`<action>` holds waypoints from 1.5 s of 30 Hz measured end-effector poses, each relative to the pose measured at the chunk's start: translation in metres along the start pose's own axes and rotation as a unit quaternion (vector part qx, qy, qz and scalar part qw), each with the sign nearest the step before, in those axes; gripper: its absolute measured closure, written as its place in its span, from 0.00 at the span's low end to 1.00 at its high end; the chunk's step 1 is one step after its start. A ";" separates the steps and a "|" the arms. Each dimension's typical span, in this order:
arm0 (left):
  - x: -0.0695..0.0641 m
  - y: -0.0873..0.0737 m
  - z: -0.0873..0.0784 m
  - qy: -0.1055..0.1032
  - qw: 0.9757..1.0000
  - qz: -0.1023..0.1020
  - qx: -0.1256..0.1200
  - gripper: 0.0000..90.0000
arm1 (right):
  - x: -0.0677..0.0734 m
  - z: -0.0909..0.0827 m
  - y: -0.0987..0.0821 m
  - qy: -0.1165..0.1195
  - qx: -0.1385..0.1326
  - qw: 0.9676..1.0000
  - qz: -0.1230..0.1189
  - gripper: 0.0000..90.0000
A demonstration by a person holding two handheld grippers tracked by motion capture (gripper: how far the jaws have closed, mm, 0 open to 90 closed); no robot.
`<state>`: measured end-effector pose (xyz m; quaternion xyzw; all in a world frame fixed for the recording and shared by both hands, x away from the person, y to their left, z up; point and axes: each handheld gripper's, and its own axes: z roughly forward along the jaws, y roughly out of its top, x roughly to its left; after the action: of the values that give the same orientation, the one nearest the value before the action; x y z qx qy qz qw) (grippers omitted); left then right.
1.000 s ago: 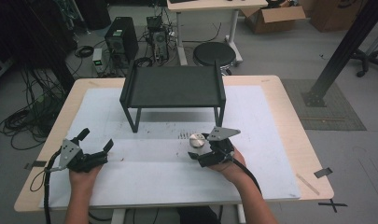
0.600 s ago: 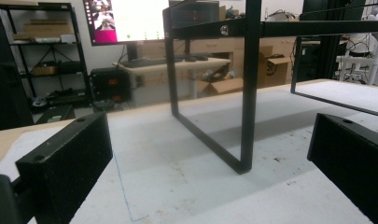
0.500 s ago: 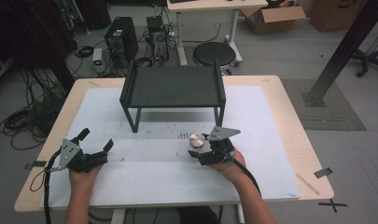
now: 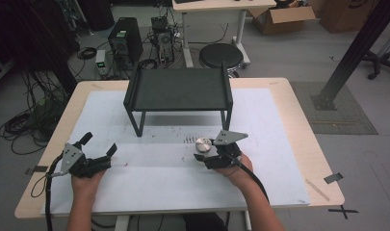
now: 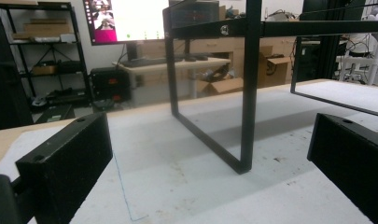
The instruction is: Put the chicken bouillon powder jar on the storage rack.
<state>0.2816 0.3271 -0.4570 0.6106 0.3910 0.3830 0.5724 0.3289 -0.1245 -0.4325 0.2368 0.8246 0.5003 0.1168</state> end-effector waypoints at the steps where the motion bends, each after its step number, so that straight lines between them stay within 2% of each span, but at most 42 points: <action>1: 0.000 0.000 0.000 0.000 1.000 0.000 0.000 0.00 | 0.000 0.000 0.000 0.000 0.000 1.000 0.000 0.37; 12: 0.000 0.000 0.000 0.000 1.000 0.000 0.000 0.00 | 0.000 0.000 0.001 0.005 -0.006 1.000 -0.007 0.48; 21: 0.000 0.000 0.000 0.000 1.000 0.001 0.000 0.00 | 0.001 0.000 -0.001 0.005 -0.013 1.000 -0.010 0.48; 31: 0.000 0.000 0.000 0.000 1.000 0.001 0.000 0.00 | 0.004 -0.001 0.001 0.002 -0.008 1.000 -0.014 0.48; 39: 0.000 0.000 0.000 0.000 1.000 0.001 0.000 0.00 | 0.006 -0.005 0.008 0.007 -0.009 1.000 -0.015 0.48; 45: -0.001 0.000 0.000 0.000 1.000 0.002 -0.001 0.00 | 0.008 -0.010 0.022 0.009 -0.012 1.000 -0.015 0.48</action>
<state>0.2812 0.3267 -0.4571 0.6109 0.3896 0.3845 0.5720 0.3236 -0.1196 -0.4084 0.2182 0.8229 0.5107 0.1201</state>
